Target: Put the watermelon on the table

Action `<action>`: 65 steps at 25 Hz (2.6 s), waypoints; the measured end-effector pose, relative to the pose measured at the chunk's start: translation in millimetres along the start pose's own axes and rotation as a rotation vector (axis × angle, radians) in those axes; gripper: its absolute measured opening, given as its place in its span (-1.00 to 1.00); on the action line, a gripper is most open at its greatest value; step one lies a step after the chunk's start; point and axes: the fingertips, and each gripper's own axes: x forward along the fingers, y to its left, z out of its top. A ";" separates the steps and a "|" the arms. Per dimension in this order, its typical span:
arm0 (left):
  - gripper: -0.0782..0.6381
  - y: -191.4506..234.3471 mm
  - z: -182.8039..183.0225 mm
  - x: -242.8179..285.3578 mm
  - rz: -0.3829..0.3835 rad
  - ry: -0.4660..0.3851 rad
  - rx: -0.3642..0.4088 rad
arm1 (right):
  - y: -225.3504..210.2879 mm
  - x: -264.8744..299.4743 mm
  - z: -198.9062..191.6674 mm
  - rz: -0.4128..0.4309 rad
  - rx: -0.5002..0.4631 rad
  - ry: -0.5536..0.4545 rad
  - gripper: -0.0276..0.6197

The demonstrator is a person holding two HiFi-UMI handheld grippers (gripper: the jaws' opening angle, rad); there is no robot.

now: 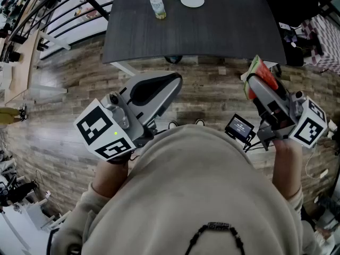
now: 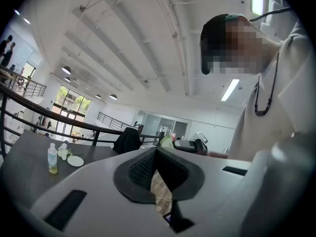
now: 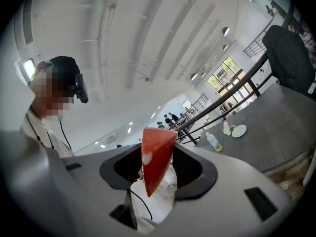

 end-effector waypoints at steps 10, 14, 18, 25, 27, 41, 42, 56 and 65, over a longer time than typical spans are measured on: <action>-0.78 -14.3 1.1 49.9 -0.052 0.010 0.035 | -23.9 -36.8 5.6 -0.005 0.091 -0.057 -0.30; -0.78 -14.4 -3.2 69.5 -0.025 0.026 0.019 | -40.7 -70.5 13.5 -0.027 0.088 -0.077 -0.30; -0.78 -12.0 2.2 82.2 0.007 0.030 0.016 | -55.0 -96.5 22.5 -0.039 0.078 -0.095 -0.30; -0.78 -20.5 -1.2 107.9 -0.007 0.062 0.035 | -71.8 -126.8 28.6 -0.061 0.092 -0.144 -0.30; -0.78 -21.7 -4.9 117.6 -0.018 0.069 0.040 | -79.2 -134.5 28.7 -0.068 0.099 -0.148 -0.30; -0.78 -11.2 4.8 173.4 -0.171 0.083 0.060 | -98.5 -168.6 47.9 -0.199 0.069 -0.254 -0.30; -0.78 -11.6 5.8 177.4 -0.183 0.083 0.062 | -98.9 -171.6 48.8 -0.208 0.062 -0.260 -0.30; -0.78 12.5 -0.5 195.6 -0.278 0.100 0.043 | -105.3 -159.2 55.1 -0.268 0.034 -0.278 -0.30; -0.78 85.4 11.9 189.8 -0.288 0.103 -0.003 | -120.0 -89.3 79.9 -0.290 0.026 -0.233 -0.30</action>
